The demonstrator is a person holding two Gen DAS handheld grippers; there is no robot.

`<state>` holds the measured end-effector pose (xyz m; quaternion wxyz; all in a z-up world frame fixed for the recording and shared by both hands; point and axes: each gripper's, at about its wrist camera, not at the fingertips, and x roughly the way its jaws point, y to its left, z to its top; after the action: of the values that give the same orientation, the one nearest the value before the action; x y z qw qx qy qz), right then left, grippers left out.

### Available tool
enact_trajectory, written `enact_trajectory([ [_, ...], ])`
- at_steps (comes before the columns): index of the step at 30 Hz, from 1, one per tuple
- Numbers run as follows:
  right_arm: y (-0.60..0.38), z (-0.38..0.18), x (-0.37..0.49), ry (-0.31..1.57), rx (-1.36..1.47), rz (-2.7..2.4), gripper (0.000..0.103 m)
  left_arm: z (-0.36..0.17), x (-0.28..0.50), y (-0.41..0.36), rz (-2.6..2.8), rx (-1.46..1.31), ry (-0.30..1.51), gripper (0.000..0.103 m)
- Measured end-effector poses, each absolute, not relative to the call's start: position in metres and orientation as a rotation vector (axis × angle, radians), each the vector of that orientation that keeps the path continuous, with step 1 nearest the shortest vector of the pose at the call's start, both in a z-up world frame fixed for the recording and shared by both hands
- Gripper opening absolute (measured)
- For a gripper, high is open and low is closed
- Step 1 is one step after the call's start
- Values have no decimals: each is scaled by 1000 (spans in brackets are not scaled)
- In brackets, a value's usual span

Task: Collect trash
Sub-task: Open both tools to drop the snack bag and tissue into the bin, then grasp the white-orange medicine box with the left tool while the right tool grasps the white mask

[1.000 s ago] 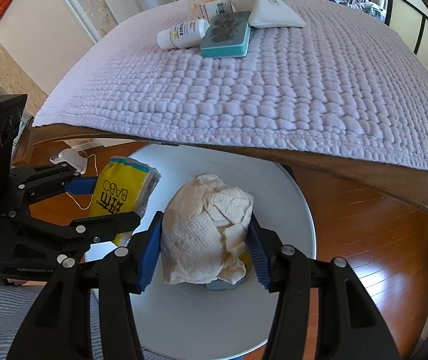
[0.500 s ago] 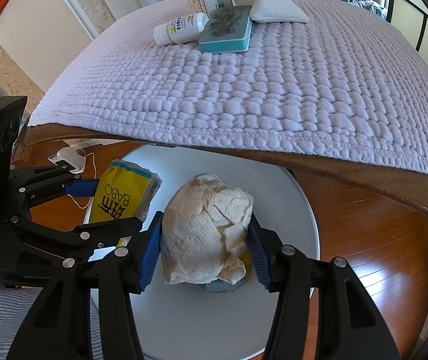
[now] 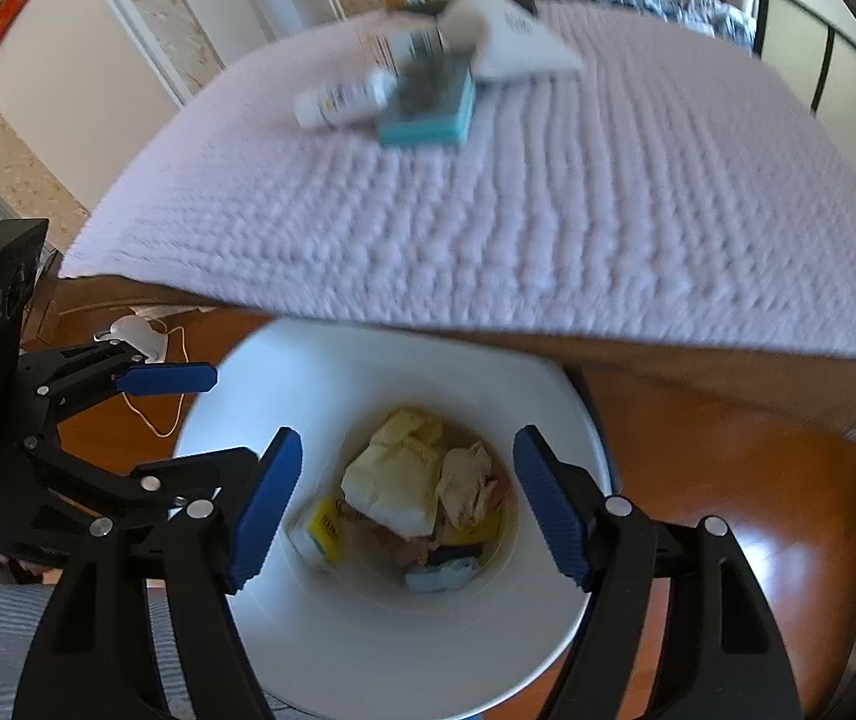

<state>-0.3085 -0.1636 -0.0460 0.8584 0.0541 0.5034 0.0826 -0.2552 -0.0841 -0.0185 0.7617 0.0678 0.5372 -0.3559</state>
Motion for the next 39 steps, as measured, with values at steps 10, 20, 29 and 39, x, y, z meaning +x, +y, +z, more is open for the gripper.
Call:
enact_trajectory([
  [10, -187, 28, -285, 785, -29, 12, 99, 69, -207, -50, -757, -38, 888, 101],
  [20, -206, 29, -178, 815, -15, 74, 99, 72, -130, -88, -744, 37, 873, 101],
  [29, -211, 4, -111, 887, -35, 114, 96, 46, -71, -120, -752, 91, 924, 101],
  [39, -222, -27, -73, 964, 71, 237, 78, 24, -39, -145, -821, 117, 969, 82],
])
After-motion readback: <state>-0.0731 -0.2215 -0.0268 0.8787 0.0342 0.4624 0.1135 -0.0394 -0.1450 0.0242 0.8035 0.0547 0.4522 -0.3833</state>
